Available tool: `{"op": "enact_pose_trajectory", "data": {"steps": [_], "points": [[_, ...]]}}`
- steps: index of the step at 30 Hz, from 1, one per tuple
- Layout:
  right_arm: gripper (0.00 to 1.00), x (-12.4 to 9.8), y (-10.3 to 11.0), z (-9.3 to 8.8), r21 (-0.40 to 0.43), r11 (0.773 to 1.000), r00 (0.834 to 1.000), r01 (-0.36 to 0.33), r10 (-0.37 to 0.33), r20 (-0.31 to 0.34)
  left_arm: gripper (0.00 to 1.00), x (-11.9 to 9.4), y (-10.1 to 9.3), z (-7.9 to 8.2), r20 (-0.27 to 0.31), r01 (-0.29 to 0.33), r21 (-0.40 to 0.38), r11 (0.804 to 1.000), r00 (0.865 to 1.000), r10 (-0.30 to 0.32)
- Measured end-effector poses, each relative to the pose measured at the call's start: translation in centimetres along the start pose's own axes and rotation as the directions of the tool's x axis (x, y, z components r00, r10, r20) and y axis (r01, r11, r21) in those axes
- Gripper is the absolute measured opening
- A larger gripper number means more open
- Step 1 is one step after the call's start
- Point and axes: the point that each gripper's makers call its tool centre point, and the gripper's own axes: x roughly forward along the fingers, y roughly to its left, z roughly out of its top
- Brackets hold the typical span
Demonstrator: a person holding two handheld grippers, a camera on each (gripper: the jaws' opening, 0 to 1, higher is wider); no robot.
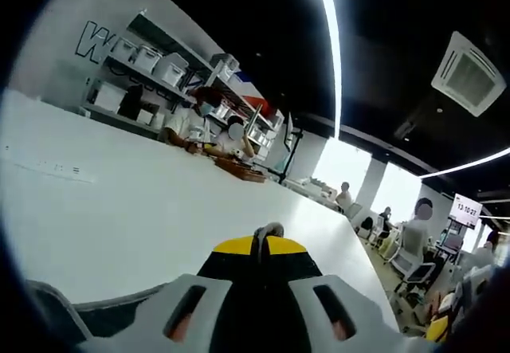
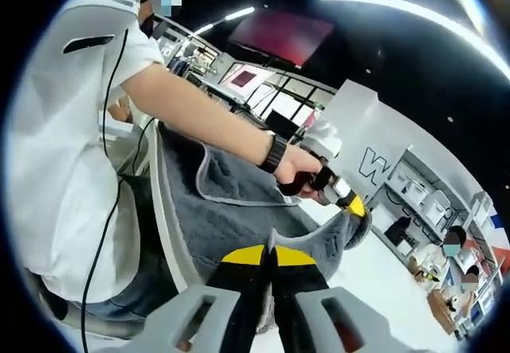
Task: Open the folded towel by lifting each exposed corner and separating the folded layers until the towel lies flat within the target outline without major curled edges
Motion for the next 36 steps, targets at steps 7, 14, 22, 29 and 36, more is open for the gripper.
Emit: {"op": "enact_pose_trajectory", "data": {"steps": [7,14,22,29,36], "points": [[0.00,-2.4,-1.6,0.2,0.013,0.999,0.999,0.044,-0.044,0.013,0.01,0.4,0.3,1.2,0.062,-0.010,-0.050,0.999,0.998,0.013],[0.00,-3.5,-2.3,-0.9,0.021,0.997,0.997,0.072,-0.072,-0.019,0.01,1.2,0.1,2.1,0.093,-0.011,-0.027,1.000,0.996,0.014],[0.00,-4.6,-3.0,-1.2,0.033,0.994,0.994,0.105,-0.105,-0.025,0.01,1.8,-2.0,2.5,0.129,0.006,0.009,1.000,0.992,-0.007],[0.00,-5.4,-3.4,-1.4,0.034,0.992,0.992,0.123,-0.122,-0.030,0.01,2.8,-3.0,3.2,0.175,0.013,0.062,0.998,0.984,-0.024],[0.00,-5.5,-3.6,-2.0,0.044,0.991,0.991,0.127,-0.125,-0.035,0.01,4.1,-2.5,3.3,0.198,0.016,0.036,0.999,0.980,-0.023]]}}
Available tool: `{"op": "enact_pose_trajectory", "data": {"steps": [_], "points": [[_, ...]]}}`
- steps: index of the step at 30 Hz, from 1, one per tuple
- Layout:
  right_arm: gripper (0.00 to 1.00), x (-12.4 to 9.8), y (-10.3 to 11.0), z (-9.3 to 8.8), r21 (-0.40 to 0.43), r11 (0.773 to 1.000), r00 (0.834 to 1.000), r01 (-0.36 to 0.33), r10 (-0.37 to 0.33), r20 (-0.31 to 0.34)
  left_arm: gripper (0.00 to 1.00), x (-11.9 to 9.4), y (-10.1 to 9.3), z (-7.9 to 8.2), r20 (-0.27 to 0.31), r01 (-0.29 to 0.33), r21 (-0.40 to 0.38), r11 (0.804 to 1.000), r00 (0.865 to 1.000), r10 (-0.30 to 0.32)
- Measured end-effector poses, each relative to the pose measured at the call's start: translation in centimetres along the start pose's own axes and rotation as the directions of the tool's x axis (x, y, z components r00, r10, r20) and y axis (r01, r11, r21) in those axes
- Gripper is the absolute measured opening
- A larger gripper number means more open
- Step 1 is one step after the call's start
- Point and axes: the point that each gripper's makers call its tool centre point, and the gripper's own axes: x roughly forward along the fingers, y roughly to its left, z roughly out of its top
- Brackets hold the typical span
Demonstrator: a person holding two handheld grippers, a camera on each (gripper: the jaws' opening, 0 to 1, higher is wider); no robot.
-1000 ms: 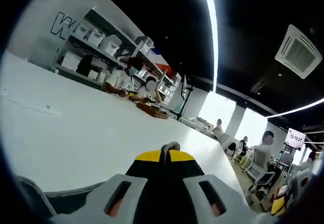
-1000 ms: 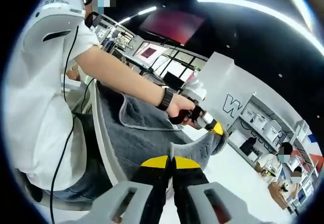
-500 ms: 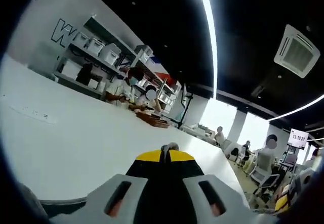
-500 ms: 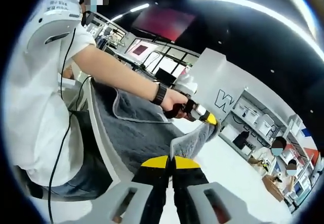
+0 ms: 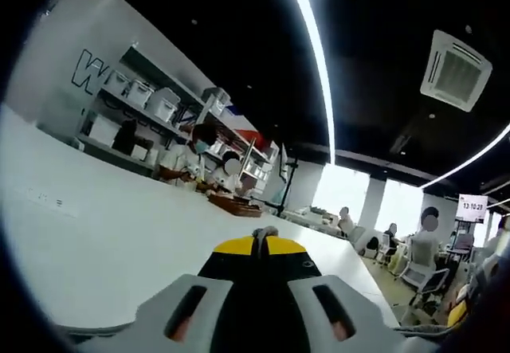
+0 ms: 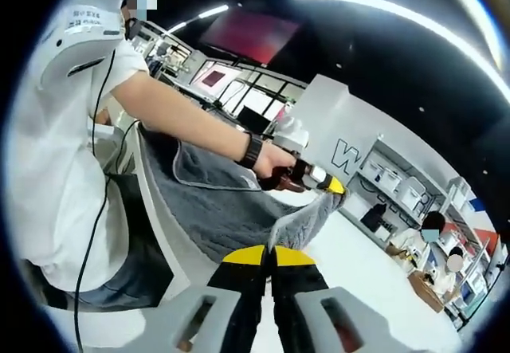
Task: Open the folded towel by lifting each exposed corner and separating the folded layers until the towel lies flat within the target outline without major curled edges
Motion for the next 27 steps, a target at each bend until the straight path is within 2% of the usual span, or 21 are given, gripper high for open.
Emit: {"op": "enact_pose_trajectory", "data": {"steps": [3,9,11,13,15,23,27], "points": [[0.00,0.0,-0.1,-1.3,0.004,1.000,0.999,0.006,-0.006,-0.037,0.01,0.4,0.3,-0.5,-0.001,0.003,-0.042,0.999,1.000,-0.003],[0.00,0.0,0.3,-2.0,0.004,1.000,0.998,-0.008,0.008,-0.059,0.02,0.9,0.7,-2.1,-0.046,-0.014,-0.071,0.997,0.999,0.010],[0.00,-0.2,0.3,-2.1,0.005,1.000,0.998,-0.013,0.013,-0.064,0.04,1.1,0.7,-2.7,-0.059,-0.011,-0.090,0.996,0.998,0.006],[0.00,-0.3,0.4,-2.3,0.003,1.000,0.997,-0.019,0.019,-0.069,0.11,1.3,0.5,-3.1,-0.071,-0.010,-0.114,0.993,0.997,0.002],[0.00,-0.5,0.4,-2.8,0.000,1.000,0.996,-0.025,0.025,-0.087,0.14,1.3,0.3,-3.2,-0.073,-0.001,-0.111,0.994,0.997,-0.007],[0.00,-0.8,0.6,-3.3,0.002,0.999,0.994,-0.037,0.037,-0.107,0.12,0.6,-0.4,-3.9,-0.113,0.015,-0.088,0.996,0.993,-0.025],[0.00,-1.1,-0.3,-3.4,0.014,1.000,0.993,0.006,-0.005,-0.115,0.11,0.3,-0.5,-4.0,-0.125,0.016,-0.081,0.997,0.992,-0.026]]}}
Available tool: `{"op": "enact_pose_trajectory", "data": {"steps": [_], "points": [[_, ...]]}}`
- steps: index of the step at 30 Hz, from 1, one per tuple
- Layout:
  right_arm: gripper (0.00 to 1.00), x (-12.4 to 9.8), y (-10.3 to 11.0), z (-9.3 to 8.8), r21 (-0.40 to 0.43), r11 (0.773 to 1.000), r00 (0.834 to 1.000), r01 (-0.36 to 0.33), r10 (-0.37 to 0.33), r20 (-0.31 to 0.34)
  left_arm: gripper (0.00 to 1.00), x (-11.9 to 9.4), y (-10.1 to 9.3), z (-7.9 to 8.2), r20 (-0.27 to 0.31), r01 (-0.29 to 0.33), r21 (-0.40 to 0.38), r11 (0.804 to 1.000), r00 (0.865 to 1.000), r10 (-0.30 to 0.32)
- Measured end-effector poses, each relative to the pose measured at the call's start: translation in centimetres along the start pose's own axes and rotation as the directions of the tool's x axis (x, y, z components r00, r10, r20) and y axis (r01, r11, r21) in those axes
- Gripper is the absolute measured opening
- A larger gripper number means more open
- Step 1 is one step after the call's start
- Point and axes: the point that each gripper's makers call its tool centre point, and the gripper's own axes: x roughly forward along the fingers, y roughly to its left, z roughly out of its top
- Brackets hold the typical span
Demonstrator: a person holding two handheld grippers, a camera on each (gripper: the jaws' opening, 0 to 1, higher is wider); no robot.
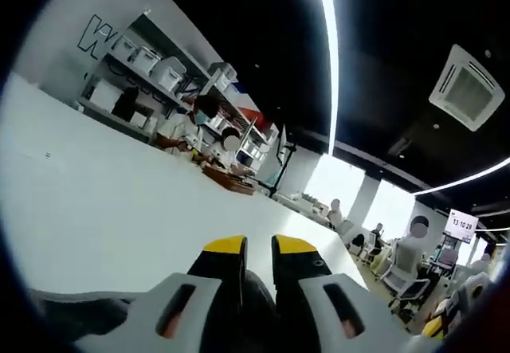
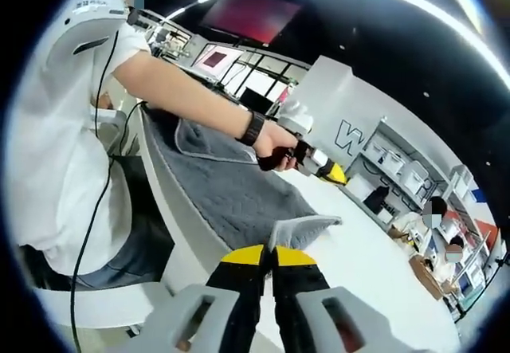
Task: Open the folded towel by lifting each exposed corner and separating the folded layers until the towel lies flat within the target outline without major curled edges
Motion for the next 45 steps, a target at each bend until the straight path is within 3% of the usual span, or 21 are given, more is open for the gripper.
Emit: {"op": "enact_pose_trajectory", "data": {"steps": [5,9,19,24,28,32,34,36,45], "points": [[0.06,-0.8,-1.3,-0.4,-0.003,0.998,0.998,0.059,-0.059,-0.021,0.11,-0.3,-0.6,-0.1,-0.005,0.016,0.008,1.000,1.000,-0.016],[0.03,-1.2,-1.9,-0.6,0.002,0.997,0.996,0.082,-0.082,-0.021,0.10,-0.6,-0.8,-0.5,-0.018,0.018,0.023,1.000,1.000,-0.017],[0.07,1.1,-1.0,-1.0,-0.021,0.999,0.997,0.048,-0.049,-0.053,0.10,-1.8,-1.7,-0.9,-0.025,0.035,0.030,0.999,0.999,-0.034],[0.06,1.3,-0.8,-1.2,-0.024,0.999,0.997,0.038,-0.039,-0.063,0.11,-1.8,-1.4,-0.3,-0.033,0.039,0.050,0.998,0.999,-0.038],[0.06,1.5,-0.7,-0.9,-0.025,0.999,0.998,0.038,-0.039,-0.049,0.12,-1.9,-1.6,0.0,-0.039,0.053,0.070,0.996,0.998,-0.050],[0.06,1.9,-0.5,-0.1,-0.021,0.999,0.999,0.035,-0.035,-0.018,0.13,-2.9,-1.9,-1.2,-0.089,0.054,0.099,0.994,0.995,-0.045],[0.07,2.2,-0.3,0.3,-0.018,1.000,1.000,0.024,-0.024,0.002,0.13,-3.3,-2.1,-1.3,-0.091,0.055,0.095,0.994,0.995,-0.046],[0.07,2.5,-0.1,0.7,-0.017,1.000,1.000,0.020,-0.020,0.013,0.13,-4.0,-3.0,-1.5,-0.101,0.092,0.051,0.994,0.991,-0.086],[0.08,3.6,0.7,2.3,-0.029,1.000,0.998,-0.011,0.013,0.058,0.12,-5.9,-3.8,-0.1,-0.117,0.114,0.102,0.988,0.988,-0.102]]}}
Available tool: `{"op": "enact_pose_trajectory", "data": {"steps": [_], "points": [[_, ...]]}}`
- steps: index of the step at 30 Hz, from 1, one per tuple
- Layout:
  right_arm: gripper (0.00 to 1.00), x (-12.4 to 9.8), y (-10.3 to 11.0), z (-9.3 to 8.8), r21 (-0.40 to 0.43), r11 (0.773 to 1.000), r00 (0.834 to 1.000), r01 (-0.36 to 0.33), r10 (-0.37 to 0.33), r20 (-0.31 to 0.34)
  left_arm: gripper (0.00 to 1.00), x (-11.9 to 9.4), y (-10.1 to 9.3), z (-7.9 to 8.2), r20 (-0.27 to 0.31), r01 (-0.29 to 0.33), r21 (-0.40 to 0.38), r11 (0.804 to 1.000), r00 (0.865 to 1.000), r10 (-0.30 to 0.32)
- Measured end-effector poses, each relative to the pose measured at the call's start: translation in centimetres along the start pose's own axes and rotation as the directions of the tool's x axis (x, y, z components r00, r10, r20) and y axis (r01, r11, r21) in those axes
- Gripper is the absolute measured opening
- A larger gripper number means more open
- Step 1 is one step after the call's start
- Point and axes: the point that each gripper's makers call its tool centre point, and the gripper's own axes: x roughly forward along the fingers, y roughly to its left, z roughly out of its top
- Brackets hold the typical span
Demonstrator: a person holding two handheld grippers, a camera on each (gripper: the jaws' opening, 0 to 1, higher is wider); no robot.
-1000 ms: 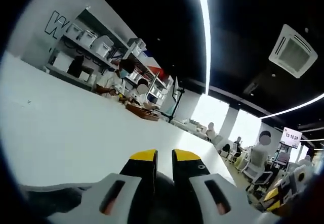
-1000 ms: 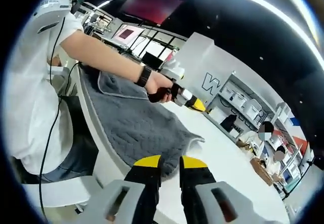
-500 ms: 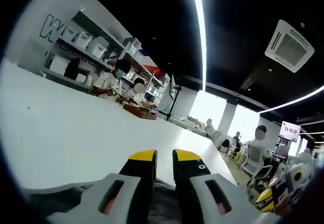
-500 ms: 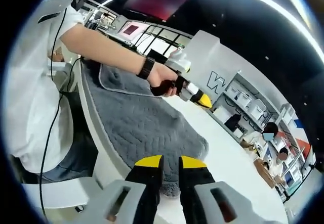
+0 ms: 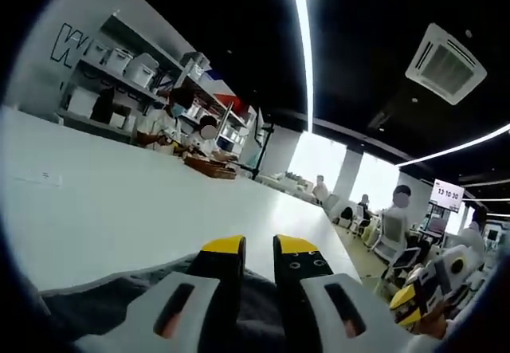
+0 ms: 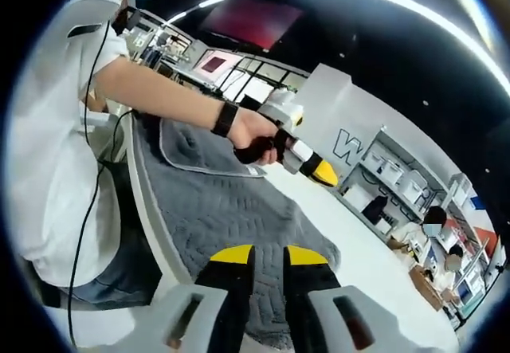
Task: Open the folded towel by lifting each exposed corner and separating the folded layers until the towel lies flat within the target outline without major curled edges
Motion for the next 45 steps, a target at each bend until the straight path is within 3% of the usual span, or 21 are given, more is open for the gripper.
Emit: {"op": "enact_pose_trajectory", "data": {"steps": [4,10,12,19,28,30,34,39,45], "points": [[0.08,0.5,0.5,0.7,-0.005,1.000,1.000,-0.018,0.018,0.024,0.13,-0.6,-0.2,0.1,-0.045,0.013,0.037,0.999,0.999,-0.012],[0.08,1.6,1.6,1.6,-0.008,0.999,0.998,-0.048,0.048,0.043,0.15,-3.5,-2.6,0.1,-0.016,0.053,0.076,0.996,0.998,-0.052],[0.08,1.9,1.8,2.1,-0.013,0.998,0.997,-0.055,0.056,0.048,0.15,-4.2,-2.6,-0.1,-0.029,0.065,0.052,0.997,0.998,-0.063],[0.08,2.5,2.5,3.8,-0.009,0.997,0.992,-0.075,0.076,0.098,0.17,-6.5,-3.5,-0.6,-0.057,0.087,0.114,0.990,0.995,-0.081],[0.11,3.2,3.2,4.4,-0.019,0.996,0.990,-0.092,0.094,0.105,0.18,-8.8,-5.3,-1.0,-0.079,0.095,0.192,0.977,0.994,-0.081],[0.11,3.3,3.3,4.9,-0.011,0.995,0.987,-0.098,0.098,0.124,0.19,-9.4,-4.8,-0.6,-0.075,0.089,0.182,0.979,0.994,-0.077],[0.11,3.8,3.5,5.5,-0.007,0.994,0.986,-0.105,0.105,0.132,0.22,-10.5,-5.6,-0.7,-0.080,0.082,0.213,0.974,0.995,-0.066],[0.14,4.7,3.8,6.0,0.009,0.994,0.985,-0.113,0.111,0.131,0.24,-12.5,-5.8,-0.2,-0.049,0.070,0.233,0.970,0.997,-0.060],[0.19,5.4,3.9,7.1,0.018,0.993,0.981,-0.117,0.113,0.159,0.25,-14.2,-5.5,0.4,-0.024,0.032,0.299,0.954,0.999,-0.026]]}}
